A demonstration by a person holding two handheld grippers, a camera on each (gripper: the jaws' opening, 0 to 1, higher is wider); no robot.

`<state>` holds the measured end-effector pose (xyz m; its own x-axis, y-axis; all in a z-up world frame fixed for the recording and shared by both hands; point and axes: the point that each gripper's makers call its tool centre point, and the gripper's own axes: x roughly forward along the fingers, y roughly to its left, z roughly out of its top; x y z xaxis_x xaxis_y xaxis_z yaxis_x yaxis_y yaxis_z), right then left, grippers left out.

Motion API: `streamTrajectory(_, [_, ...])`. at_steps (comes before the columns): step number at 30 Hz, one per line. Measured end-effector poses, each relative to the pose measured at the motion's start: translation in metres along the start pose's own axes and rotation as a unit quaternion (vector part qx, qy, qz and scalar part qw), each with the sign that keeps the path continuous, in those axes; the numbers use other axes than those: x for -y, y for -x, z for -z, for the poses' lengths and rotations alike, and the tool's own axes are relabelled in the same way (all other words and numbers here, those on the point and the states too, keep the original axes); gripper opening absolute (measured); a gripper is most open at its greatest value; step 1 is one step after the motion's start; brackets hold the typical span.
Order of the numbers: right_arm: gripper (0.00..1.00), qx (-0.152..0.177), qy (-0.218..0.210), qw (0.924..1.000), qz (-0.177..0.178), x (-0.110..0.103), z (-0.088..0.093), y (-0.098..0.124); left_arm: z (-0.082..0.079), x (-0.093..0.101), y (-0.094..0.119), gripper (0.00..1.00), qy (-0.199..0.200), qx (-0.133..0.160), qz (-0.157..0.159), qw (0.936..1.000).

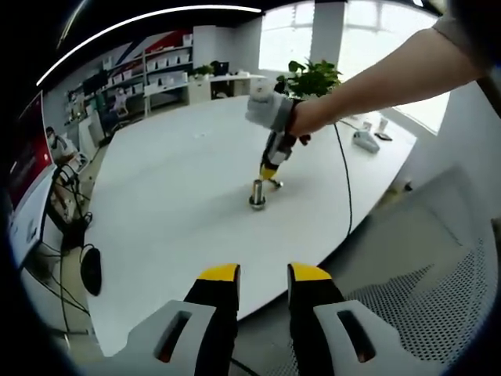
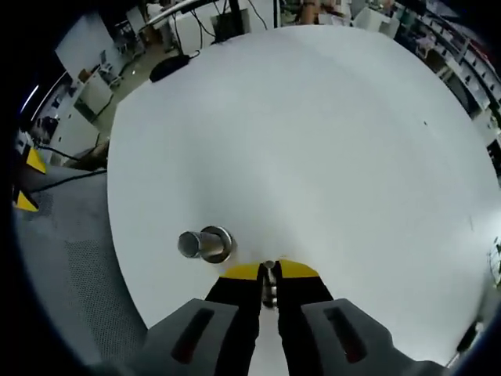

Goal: Place the washer onto the threaded stud by aligning its center hole with the stud, sliding it down to the base, and recovering from edge contact or off-axis alignment until the washer reaches the visible bottom stop.

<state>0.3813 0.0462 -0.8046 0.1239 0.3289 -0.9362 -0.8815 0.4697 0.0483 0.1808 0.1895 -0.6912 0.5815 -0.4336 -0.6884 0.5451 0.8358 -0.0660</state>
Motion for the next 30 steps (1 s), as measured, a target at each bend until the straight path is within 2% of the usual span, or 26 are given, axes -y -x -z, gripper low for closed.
streamTrajectory(9, [0.08,0.050,-0.008,0.9986,0.014,-0.002,0.015,0.015,0.001,0.000,0.000,0.22,-0.001,-0.001,-0.001,1.0000])
streamTrajectory(18, [0.08,0.080,-0.010,0.9966,0.018,-0.010,0.025,0.022,0.002,0.000,-0.001,0.22,-0.002,-0.005,0.000,1.0000])
streamTrajectory(25, [0.09,0.080,-0.006,0.9965,0.022,-0.011,0.032,0.025,0.002,0.000,-0.001,0.22,-0.002,-0.005,0.000,1.0000])
streamTrajectory(30, [0.09,0.097,-0.017,0.9947,0.030,-0.011,0.039,0.028,0.002,0.001,-0.001,0.22,-0.002,-0.007,0.000,1.0000])
